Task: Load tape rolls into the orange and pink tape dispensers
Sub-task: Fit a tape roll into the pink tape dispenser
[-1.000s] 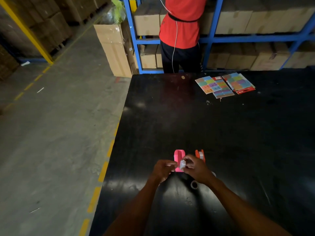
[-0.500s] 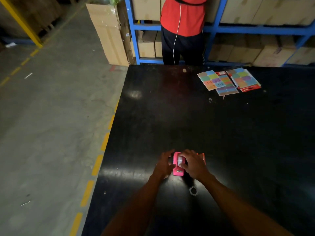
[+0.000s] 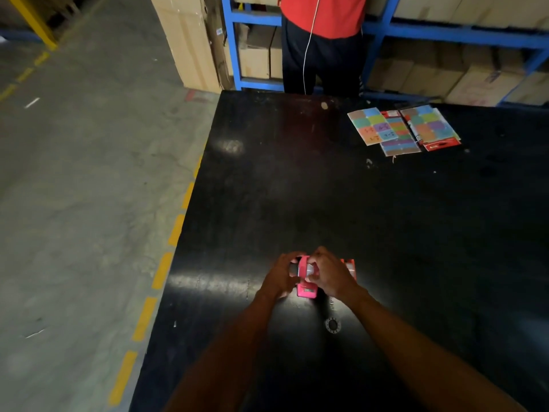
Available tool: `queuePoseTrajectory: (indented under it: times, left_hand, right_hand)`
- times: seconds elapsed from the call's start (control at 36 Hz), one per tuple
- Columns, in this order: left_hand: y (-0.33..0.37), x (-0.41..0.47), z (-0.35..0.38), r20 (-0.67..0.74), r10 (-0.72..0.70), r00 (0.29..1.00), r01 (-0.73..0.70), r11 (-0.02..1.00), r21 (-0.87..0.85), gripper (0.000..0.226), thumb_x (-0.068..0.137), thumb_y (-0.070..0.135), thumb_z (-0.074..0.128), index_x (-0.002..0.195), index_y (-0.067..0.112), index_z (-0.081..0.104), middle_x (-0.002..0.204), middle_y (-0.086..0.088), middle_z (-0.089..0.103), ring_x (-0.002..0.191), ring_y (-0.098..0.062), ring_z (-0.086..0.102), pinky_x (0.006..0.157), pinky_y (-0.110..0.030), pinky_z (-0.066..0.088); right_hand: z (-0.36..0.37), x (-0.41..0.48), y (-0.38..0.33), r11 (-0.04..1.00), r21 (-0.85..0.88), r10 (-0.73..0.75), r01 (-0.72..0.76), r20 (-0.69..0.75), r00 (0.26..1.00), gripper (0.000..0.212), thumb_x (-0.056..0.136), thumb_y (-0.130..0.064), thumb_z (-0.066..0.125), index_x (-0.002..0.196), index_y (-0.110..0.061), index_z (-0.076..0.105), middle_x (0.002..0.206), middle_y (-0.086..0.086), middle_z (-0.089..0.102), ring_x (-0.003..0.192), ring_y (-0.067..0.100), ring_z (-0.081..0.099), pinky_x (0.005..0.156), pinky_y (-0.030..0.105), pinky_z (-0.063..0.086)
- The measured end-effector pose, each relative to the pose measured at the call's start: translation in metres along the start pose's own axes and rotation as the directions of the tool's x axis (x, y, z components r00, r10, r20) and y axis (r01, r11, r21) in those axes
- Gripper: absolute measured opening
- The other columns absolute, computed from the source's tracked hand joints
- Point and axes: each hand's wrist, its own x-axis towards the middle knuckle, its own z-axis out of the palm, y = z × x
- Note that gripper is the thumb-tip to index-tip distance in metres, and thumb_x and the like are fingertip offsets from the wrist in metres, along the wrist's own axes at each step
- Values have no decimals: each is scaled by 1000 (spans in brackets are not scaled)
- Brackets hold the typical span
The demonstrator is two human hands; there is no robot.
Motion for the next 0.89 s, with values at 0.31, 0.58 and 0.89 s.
queuePoseTrajectory:
  times: [0.31, 0.58, 0.89]
  left_hand:
    - [9, -5, -1, 0, -56, 998, 56, 998, 12, 67, 75, -6, 74, 134, 17, 51, 131, -15, 50, 116, -32, 58, 95, -43, 55]
    - [11, -8, 1, -26, -58, 998, 58, 998, 24, 67, 73, -5, 74, 133, 17, 53, 128, -16, 51, 120, -28, 54, 98, -48, 53]
    - [14, -12, 3, -36, -52, 998, 52, 999, -14, 66, 75, -4, 76, 134, 15, 52, 132, -16, 51, 123, -30, 54, 101, -49, 51]
  right_hand:
    - [-3, -6, -2, 998, 57, -4, 12, -146, 989, 10, 92, -15, 60, 93, -14, 70, 99, 6, 67, 92, 21, 64, 81, 32, 51]
    - [6, -38, -4, 998, -2, -63, 63, -154, 986, 5, 92, -23, 61, 92, -19, 63, 106, -2, 61, 96, 13, 60, 88, 26, 48]
    - [27, -66, -14, 996, 36, -71, 76, -123, 990, 8, 93, -25, 57, 99, -23, 62, 108, -6, 60, 90, 8, 56, 81, 22, 46]
